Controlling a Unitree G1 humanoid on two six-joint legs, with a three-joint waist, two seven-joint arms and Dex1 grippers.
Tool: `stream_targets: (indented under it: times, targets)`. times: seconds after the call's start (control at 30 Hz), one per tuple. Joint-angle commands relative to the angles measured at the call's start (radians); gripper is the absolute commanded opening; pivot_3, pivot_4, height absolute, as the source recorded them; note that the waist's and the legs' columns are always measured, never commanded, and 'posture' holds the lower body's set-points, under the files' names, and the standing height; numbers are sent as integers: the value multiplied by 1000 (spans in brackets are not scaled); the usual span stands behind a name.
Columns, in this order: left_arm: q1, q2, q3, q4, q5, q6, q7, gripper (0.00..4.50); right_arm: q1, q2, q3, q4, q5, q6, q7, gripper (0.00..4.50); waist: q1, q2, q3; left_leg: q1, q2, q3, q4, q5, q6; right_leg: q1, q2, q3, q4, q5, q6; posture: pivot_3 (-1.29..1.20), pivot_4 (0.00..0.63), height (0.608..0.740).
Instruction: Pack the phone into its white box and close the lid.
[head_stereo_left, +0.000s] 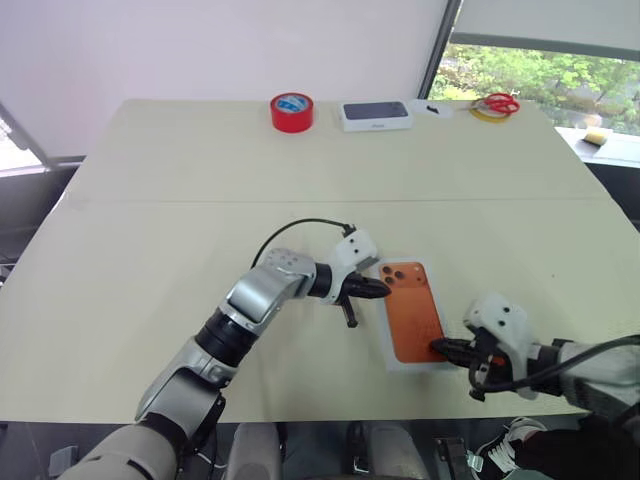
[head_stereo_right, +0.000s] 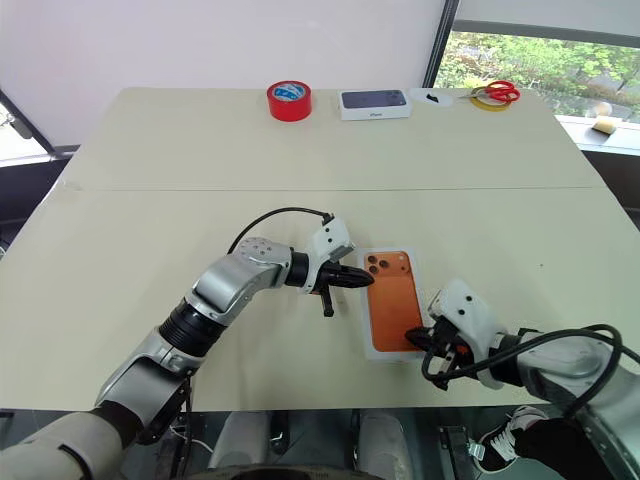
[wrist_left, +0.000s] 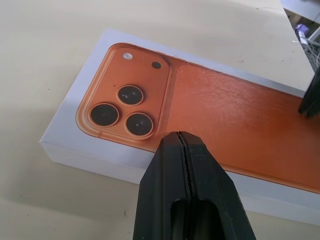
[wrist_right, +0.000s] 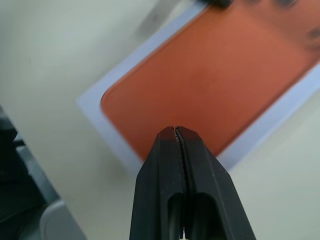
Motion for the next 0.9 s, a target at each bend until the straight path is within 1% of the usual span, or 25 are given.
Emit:
stream_targets:
  times: [0.03, 0.17, 0.23, 0.3, 0.37, 0.5, 0.6, 0.67, 0.77, 0.9]
  targets:
    - [11, 10, 0, -12, 6, 0, -5, 0, -5, -12, 19, -15, -30, -14, -7, 20, 0, 0, 0, 0, 0, 0, 0, 0, 0, 0, 0, 0, 0, 0, 0, 0, 150, 730]
    - [21, 14, 69, -33, -32, 16, 11, 0, -19, -12, 26, 0, -51, -26, -6, 20, -1, 0, 0, 0, 0, 0, 0, 0, 0, 0, 0, 0, 0, 0, 0, 0, 150, 730]
    - [27, 33, 112, -55, -45, 5, 16, 0, -32, -6, 14, 15, -70, -55, -7, 20, -2, 0, 0, 0, 0, -1, 0, 0, 0, 0, 0, 0, 0, 0, 0, 0, 150, 730]
    - [37, 70, 162, -81, -56, -9, 17, 0, -82, 29, -14, 60, -84, -84, -38, 20, -3, 0, 0, 0, 0, -1, 0, 0, 0, 0, 0, 0, 0, 0, 0, 0, 150, 730]
    - [64, 127, 255, -108, -75, -52, 24, 0, -166, 69, -60, 157, -115, -129, -87, 20, -7, -1, 0, 1, 0, 0, 0, 0, 0, 0, 0, 0, 0, 0, 0, 0, 150, 730]
    - [111, 211, 406, -112, -105, -102, 49, 0, -275, 96, -86, 296, -171, -189, -125, 20, -1, 0, 0, 1, 0, 1, -1, 0, 0, -1, 0, 0, 1, 0, 0, 0, 150, 730]
    - [181, 282, 519, -120, -119, -123, 69, 0, -316, 111, -102, 395, -201, -279, -106, 20, 2, 0, 0, 1, 0, 1, -1, 0, 0, 0, 0, 0, 0, 0, 0, 0, 150, 730]
    - [217, 316, 555, -129, -123, -129, 73, 0, -329, 114, -99, 430, -209, -312, -91, 20, 0, 0, 0, 0, 0, 2, -1, 0, 0, 0, -1, 0, 0, 0, 0, 0, 150, 730]
    - [297, 366, 606, -163, -136, -124, 75, 0, -348, 133, -111, 465, -177, -347, -49, 20, -2, 0, 0, 1, 0, 2, -1, 0, -1, 0, 0, 0, 1, 0, 0, 0, 150, 730]
    - [373, 404, 657, -185, -142, -123, 89, 0, -355, 155, -107, 461, -143, -355, -2, 20, -1, 0, 0, 1, 1, 2, -1, 0, -1, 0, 0, 0, 1, 0, 0, 0, 150, 730]
